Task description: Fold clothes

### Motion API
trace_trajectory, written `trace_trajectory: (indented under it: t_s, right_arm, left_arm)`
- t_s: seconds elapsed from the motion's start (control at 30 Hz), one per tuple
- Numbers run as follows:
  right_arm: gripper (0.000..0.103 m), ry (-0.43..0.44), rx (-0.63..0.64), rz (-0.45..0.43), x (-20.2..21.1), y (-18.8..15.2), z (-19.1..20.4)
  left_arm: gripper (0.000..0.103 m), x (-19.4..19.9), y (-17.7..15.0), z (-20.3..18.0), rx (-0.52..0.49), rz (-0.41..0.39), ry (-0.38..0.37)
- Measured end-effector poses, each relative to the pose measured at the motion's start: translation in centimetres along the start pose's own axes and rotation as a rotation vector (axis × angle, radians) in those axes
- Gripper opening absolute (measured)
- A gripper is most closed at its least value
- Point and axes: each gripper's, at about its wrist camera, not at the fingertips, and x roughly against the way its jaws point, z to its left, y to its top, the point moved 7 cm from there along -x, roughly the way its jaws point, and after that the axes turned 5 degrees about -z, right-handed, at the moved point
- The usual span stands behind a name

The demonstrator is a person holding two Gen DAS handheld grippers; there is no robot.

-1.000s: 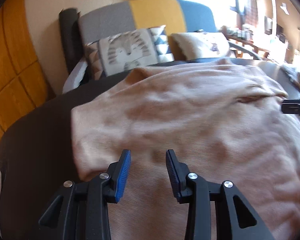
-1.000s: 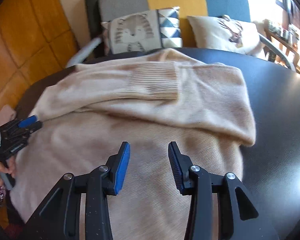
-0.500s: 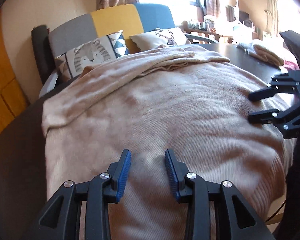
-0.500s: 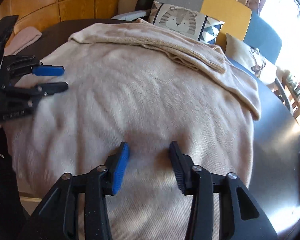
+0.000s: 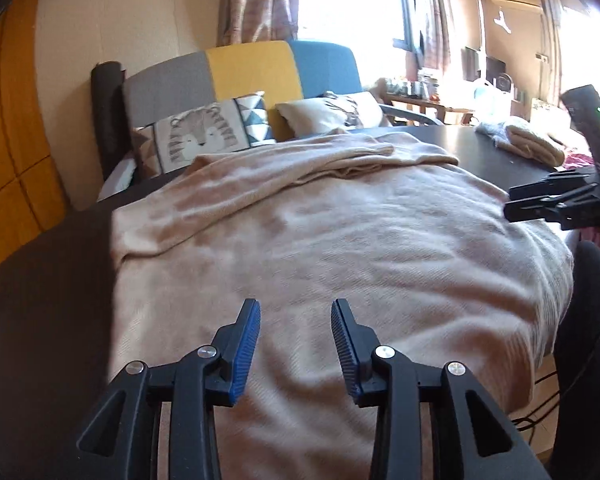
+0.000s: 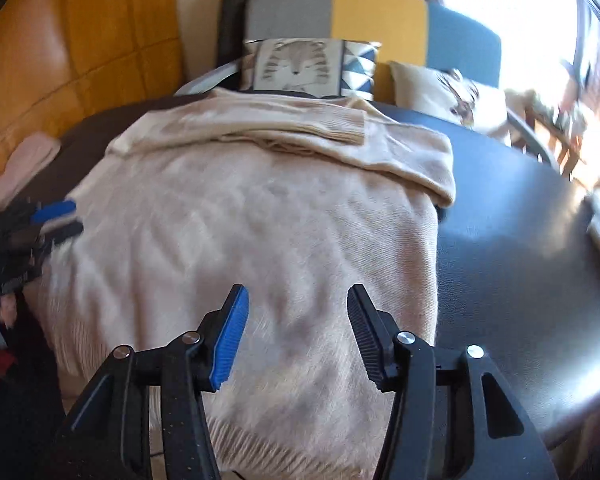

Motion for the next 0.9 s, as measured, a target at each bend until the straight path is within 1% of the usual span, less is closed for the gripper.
trace_trajectory:
  t_s: [0.03, 0.1, 0.13, 0.2, 0.23, 0.3, 0.4, 0.47, 0.53, 0.57, 0.6, 0.63, 0.7, 0.77, 0.83, 0.9]
  right_arm:
    - [0.053, -0.002, -0.030, 0.023, -0.8, -0.2, -0.4]
    - [0.047, -0.042, -0.052, 0.067, -1.6, -1.1, -1.5]
    - [0.045, -0.055, -0.052, 0.074, -1.5, -1.6, -2.0]
    - [0.045, -0.071, -0.043, 0.072, -0.5, -2.6, -2.9]
    - [0.045, -0.078, -0.039, 0.071, 0.0, -3.1, -3.3]
    - [0.045, -0.064, -0.054, 0.065, 0.7, -3.9, -3.9]
    - [0.045, -0.010, -0.091, 0.054, 1.2, -3.8, -4.4]
    - [0.042, 0.007, -0.098, 0.011, 1.4, -2.3, -4.7]
    - [0.034, -0.004, -0.113, -0.030, 0.7, 0.3, -5.6]
    - [0.034, -0.013, -0.126, -0.037, -0.1, 1.5, -6.3]
    - [0.028, -0.021, -0.140, -0.043, -1.1, 2.7, -7.1]
    - [0.018, -0.030, -0.154, -0.048, -2.1, 3.8, -7.9]
    - [0.015, -0.044, -0.167, -0.031, -4.5, 5.4, -9.0]
    - [0.015, -0.062, -0.175, -0.004, -6.8, 6.3, -10.0]
    - [0.015, -0.098, -0.178, 0.033, -8.4, 6.3, -11.0]
    - [0.014, -0.119, -0.188, 0.041, -9.0, 5.9, -12.2]
  left_arm:
    - [0.038, -0.8, -0.1, -0.5, -0.017, 0.021, 0.010]
    - [0.038, -2.0, -0.9, -1.0, -0.046, 0.070, 0.026]
    - [0.038, -1.8, -1.0, -1.0, -0.046, 0.053, 0.024]
    - [0.038, -1.4, -1.7, -0.4, -0.024, 0.058, 0.006]
    - [0.040, -1.1, -2.0, 0.2, -0.003, 0.057, 0.003]
    - [0.046, -0.6, -2.7, 1.4, 0.039, 0.052, 0.004]
    - [0.047, -0.1, -3.5, 2.4, 0.104, 0.032, -0.009]
    - [0.047, -0.2, -3.5, 2.3, 0.097, 0.027, 0.004]
    - [0.048, -0.3, -3.5, 2.1, 0.087, 0.022, 0.022]
    - [0.048, -0.4, -3.5, 2.1, 0.090, 0.022, 0.025]
    - [0.048, -0.4, -3.5, 2.1, 0.093, 0.021, 0.029]
    - [0.048, -0.4, -3.5, 2.1, 0.101, 0.020, 0.026]
    - [0.048, -0.5, -3.6, 2.2, 0.108, 0.018, 0.024]
    - [0.048, -0.5, -3.6, 2.1, 0.105, 0.017, 0.029]
    - [0.048, -0.5, -3.6, 2.1, 0.108, 0.018, 0.027]
    - [0.048, -0.5, -3.6, 2.2, 0.112, 0.016, 0.025]
